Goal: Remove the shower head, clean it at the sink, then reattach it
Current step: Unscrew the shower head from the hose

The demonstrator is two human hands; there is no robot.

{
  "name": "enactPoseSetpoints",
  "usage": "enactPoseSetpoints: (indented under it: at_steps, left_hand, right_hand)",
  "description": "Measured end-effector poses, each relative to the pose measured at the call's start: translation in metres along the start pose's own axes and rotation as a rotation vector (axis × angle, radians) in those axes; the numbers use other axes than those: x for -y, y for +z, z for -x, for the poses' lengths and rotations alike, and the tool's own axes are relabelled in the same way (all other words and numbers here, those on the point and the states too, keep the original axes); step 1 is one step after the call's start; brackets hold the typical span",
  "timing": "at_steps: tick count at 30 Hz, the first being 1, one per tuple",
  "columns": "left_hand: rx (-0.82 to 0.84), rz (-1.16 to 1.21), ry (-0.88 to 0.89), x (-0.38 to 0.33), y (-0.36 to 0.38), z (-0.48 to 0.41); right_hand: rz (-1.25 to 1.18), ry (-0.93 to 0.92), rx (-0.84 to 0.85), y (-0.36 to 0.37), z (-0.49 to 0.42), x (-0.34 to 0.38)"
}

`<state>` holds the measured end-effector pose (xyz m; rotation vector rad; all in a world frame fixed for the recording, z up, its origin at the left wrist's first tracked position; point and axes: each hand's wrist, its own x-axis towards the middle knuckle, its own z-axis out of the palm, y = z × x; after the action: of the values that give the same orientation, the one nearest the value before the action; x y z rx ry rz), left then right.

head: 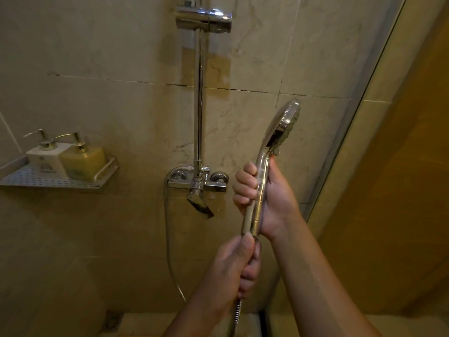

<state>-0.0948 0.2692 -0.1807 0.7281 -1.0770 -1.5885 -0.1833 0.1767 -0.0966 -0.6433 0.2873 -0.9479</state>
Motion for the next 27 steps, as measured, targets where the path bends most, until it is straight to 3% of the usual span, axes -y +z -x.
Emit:
enactPoseSetpoints:
  at_steps: [5,8,12,19,24,27]
  left_hand:
    - [-0.215,-0.269,0.074,0.003,-0.001,-0.004]
    - [-0.343,-0.461,0.218,0.008,-0.003,-0.014]
    - [-0.387,-0.608,0.307,0.019,0.002,-0.018]
    - [-0.263,-0.44,0.221,0.019,-0.005,-0.017]
    - [-0.173,-0.315,0.129,0.01,-0.009,-0.022]
    - [-0.149,-0.316,0.119,0.006,-0.015,-0.027]
  right_hand:
    - [0.303,-0.068,-0.289,0.002,0.007,-0.001]
    - [0.362,-0.221,-0.414,0.008,0.008,-0.008]
    - [0.571,-0.342,-0.522,0.006,0.006,-0.019]
    - [0.218,-0.207,-0.344,-0.004,0.01,-0.004]
    - [0.096,-0.216,-0.22,-0.007,-0.003,-0.008]
    - [0.131,-0.274,-0.249,-0.003,-0.011,-0.009]
